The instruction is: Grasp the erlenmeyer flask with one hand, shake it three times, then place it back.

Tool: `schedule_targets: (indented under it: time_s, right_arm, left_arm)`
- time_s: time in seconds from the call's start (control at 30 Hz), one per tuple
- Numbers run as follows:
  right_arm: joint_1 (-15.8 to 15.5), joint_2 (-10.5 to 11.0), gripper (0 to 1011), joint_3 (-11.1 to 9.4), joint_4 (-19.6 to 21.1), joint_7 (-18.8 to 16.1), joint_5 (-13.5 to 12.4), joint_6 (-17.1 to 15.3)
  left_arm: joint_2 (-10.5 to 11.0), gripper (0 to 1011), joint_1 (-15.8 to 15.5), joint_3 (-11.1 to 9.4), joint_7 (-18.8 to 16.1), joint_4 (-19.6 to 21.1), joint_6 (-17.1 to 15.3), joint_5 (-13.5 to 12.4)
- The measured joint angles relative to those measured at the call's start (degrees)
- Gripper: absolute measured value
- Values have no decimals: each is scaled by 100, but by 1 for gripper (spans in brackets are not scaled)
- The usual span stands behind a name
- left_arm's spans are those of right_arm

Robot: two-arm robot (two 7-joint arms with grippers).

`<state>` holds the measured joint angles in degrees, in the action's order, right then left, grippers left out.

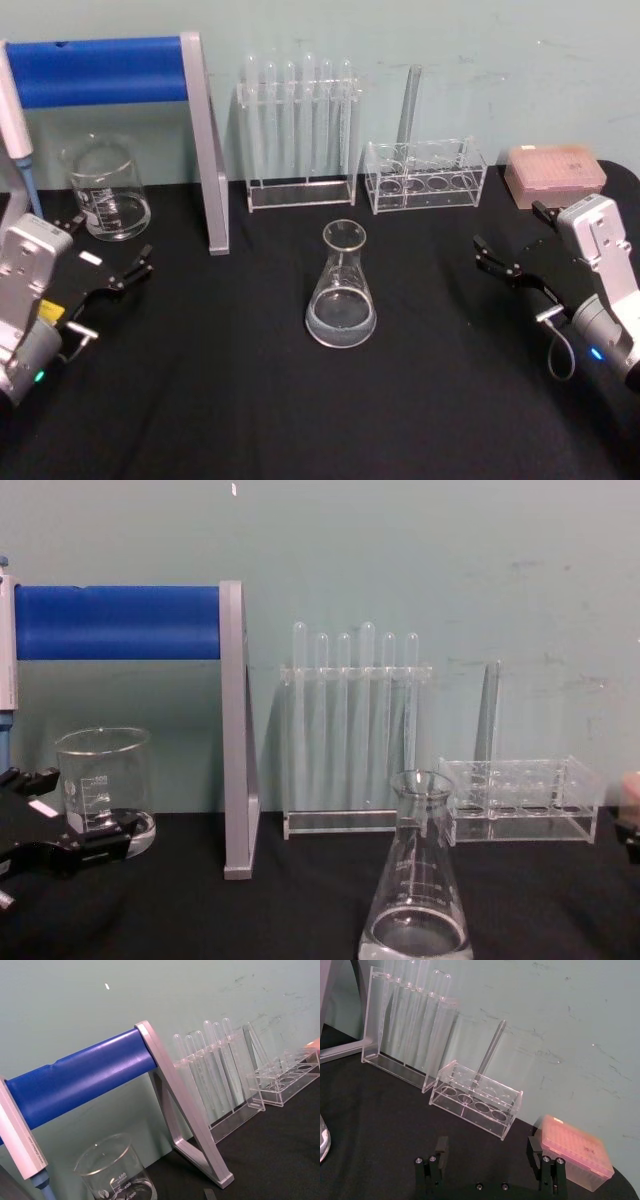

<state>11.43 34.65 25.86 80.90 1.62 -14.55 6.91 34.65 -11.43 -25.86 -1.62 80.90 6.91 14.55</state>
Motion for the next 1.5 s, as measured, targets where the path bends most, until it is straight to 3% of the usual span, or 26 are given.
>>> schedule_targets:
  time_s: [0.37,0.57,0.8,1.07,1.2,1.5]
  right_arm:
    - [0,0,1000,0,0,0,0,0]
    - [-109,26,1000,-95,124,-196,-53,6]
    - [-395,115,1000,-274,442,-534,-332,1]
    - [-833,173,1000,-462,939,-1079,-904,-118]
    - [-980,132,1000,-473,1128,-1321,-1092,-201]
    - [-1034,-62,1000,-337,1285,-1676,-1168,-338]
  left_arm:
    - [0,1001,0,0,0,0,0,0]
    - [0,1001,0,0,0,0,0,0]
    - [0,1001,0,0,0,0,0,0]
    - [0,1001,0,0,0,0,0,0]
    - [0,1001,0,0,0,0,0,0]
    - [0,1001,0,0,0,0,0,0]
